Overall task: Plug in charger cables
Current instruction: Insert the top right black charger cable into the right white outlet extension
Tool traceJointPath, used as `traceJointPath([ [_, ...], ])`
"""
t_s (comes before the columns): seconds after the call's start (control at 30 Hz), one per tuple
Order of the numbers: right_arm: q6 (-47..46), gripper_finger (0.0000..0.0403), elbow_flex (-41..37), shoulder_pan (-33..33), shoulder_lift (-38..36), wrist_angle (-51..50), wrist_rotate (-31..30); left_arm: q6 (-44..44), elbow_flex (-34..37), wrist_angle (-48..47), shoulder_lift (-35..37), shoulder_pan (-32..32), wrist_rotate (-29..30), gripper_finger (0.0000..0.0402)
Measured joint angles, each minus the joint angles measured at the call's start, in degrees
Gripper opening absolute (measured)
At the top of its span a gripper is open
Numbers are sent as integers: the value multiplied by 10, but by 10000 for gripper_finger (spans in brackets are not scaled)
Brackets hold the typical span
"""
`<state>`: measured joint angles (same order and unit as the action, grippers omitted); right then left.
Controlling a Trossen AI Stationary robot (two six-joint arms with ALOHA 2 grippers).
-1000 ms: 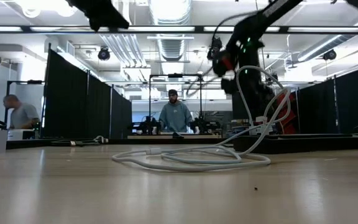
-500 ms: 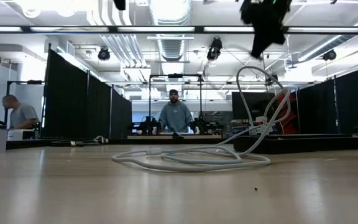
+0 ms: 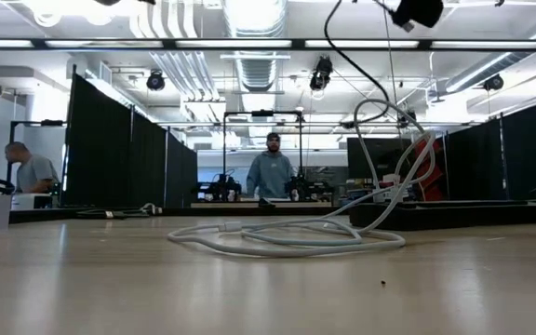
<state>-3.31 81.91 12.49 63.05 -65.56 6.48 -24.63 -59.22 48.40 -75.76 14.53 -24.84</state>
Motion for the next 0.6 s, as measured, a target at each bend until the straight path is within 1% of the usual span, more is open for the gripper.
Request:
traceJointPath([
  [0.07, 13, 13, 0, -28, -2, 5, 0, -13, -1, 41, -15, -12, 40, 66],
  [0.13, 16, 13, 0, -48, -3, 8, -1, -14, -11, 47, -30, -25, 66, 66],
  [0.23, 17, 13, 0, -68, -4, 21, -5, -14, -51, 34, -58, -44, 74, 66],
  [0.33, 18, 13, 0, -81, -4, 20, -5, 1, -109, -13, -97, -61, 73, 66],
  [0.43, 18, 13, 0, -91, -8, 20, -5, 31, -176, -121, -137, -68, 73, 66],
  [0.6, -3, 13, 0, -93, -17, 18, -5, 128, -306, -409, -197, -70, 79, 81],
])
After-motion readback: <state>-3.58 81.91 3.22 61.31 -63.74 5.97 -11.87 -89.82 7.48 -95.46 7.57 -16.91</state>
